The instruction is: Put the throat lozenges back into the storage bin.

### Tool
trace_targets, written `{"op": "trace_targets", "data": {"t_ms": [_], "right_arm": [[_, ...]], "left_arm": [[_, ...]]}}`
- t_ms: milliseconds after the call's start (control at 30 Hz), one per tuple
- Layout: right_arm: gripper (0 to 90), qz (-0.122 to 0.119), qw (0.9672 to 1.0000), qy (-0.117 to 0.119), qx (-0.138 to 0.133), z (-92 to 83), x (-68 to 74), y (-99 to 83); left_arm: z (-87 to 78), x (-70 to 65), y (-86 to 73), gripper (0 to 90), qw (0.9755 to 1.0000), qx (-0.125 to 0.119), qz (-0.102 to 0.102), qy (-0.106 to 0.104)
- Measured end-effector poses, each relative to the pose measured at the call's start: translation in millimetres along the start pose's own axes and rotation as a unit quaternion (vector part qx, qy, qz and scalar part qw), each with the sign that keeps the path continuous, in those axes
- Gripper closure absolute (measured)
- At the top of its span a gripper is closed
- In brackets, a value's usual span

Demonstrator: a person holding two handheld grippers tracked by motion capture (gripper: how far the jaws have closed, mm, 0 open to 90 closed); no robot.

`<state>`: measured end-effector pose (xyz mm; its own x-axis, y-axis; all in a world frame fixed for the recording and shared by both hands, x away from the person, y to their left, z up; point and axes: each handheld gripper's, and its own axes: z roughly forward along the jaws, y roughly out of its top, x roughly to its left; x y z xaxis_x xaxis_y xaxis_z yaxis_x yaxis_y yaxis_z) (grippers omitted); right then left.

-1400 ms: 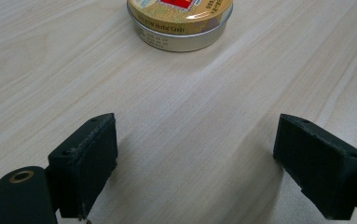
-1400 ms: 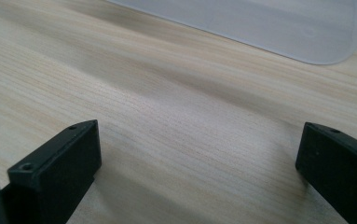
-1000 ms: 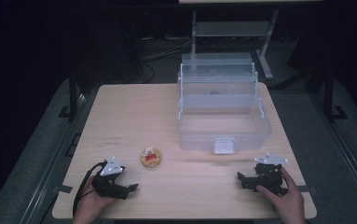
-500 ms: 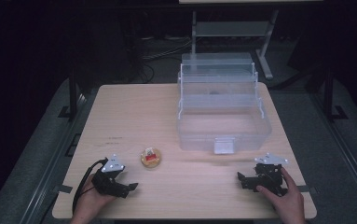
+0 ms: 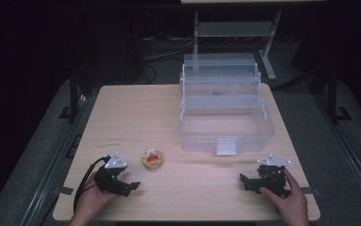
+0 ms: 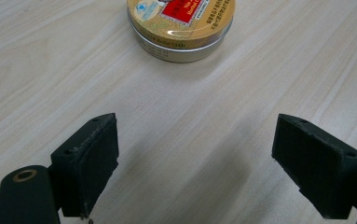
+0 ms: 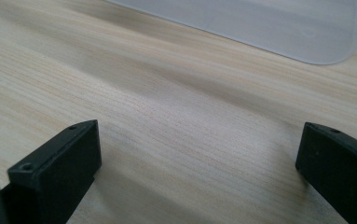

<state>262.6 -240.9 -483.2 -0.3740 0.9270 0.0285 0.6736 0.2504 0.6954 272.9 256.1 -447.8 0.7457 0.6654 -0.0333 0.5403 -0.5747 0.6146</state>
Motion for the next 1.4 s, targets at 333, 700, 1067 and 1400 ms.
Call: {"op": "trace_targets", "data": {"t_ms": [333, 700, 1067, 1400], "right_arm": [[0.0, 0.000, 1.0000, 0.000, 0.000, 0.0, 0.0, 0.0], [0.0, 0.000, 1.0000, 0.000, 0.000, 0.0, 0.0, 0.0], [0.0, 0.000, 1.0000, 0.000, 0.000, 0.0, 0.0, 0.0], [0.0, 0.000, 1.0000, 0.000, 0.000, 0.0, 0.0, 0.0]], "left_arm": [[-2.1, 3.8, 8.6, 13.9, 1.0000, 0.007, -0.001, 0.002], [-1.8, 4.9, 22.6, 14.0, 0.9999, 0.010, -0.001, -0.005], [2.6, 3.2, 35.9, 14.0, 0.9997, 0.019, 0.004, -0.015], [5.0, 4.3, 46.5, 14.0, 0.9995, 0.022, 0.007, -0.021]]}}
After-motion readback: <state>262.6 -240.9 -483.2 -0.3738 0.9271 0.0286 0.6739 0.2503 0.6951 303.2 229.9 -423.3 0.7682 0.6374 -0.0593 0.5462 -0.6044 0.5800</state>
